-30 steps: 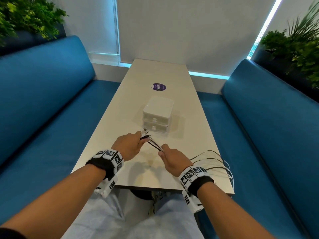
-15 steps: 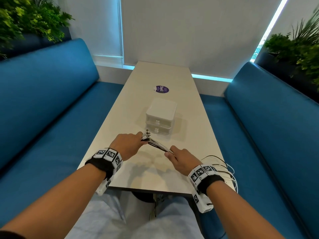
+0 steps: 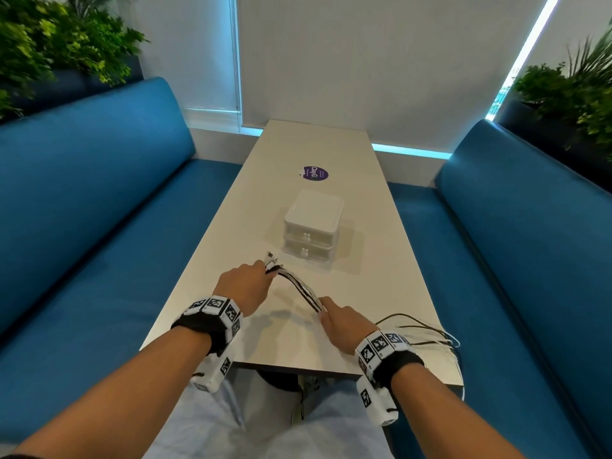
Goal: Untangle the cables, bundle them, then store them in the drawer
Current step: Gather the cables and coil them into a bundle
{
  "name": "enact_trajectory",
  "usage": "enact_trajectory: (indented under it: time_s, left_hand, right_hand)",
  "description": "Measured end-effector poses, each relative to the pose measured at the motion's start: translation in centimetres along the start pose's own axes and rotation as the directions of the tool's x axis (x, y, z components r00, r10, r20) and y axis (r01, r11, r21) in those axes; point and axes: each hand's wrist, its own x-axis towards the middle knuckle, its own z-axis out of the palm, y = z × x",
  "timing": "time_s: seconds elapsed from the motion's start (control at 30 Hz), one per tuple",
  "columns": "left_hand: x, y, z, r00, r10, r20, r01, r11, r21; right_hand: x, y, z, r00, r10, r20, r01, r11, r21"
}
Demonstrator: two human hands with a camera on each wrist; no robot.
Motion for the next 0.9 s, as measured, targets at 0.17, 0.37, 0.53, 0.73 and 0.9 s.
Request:
enact_trajectory:
  time_s: [0.17,0.37,0.53,0.73,0.9]
  left_hand:
    - [0.1,0.6,-0.2,0.998,0.064,-0.018,-0.064,0.998,-0.011]
    - [0.7,-0.6,-1.4,0.991,0.069,-0.113,-0.062,0.996,0.064]
    - [0.1,0.1,-1.6,0.998,0.008,-0.067,-0.008,1.000,-0.014]
    - [-0.3,2.3,1.1,0.989,-0.053,0.137,0.127,0.773,-0.621]
    - [-0.6,4.8,1.5,0.985,0.034,0.171,0.130,0.507,-0.852]
  right_hand:
    - [1.2,-2.0,-2.2,0.998,-0.034,-0.047,0.038,0.996,0.082]
    - [0.7,-2.9,-2.1,0.995,-0.053,-0.085,0.039,0.987,-0.154]
    - [0.5,-2.6,-1.5,0.987,-0.083,-0.138,0.059,0.983,-0.172]
    - [0.7,-3.5,-1.4,0.983,-0.082,-0.165,0.087,0.996,0.027]
    - [1.3,-5.7,-1.6,0.984,-0.131,-0.117,0.134,0.991,0.014]
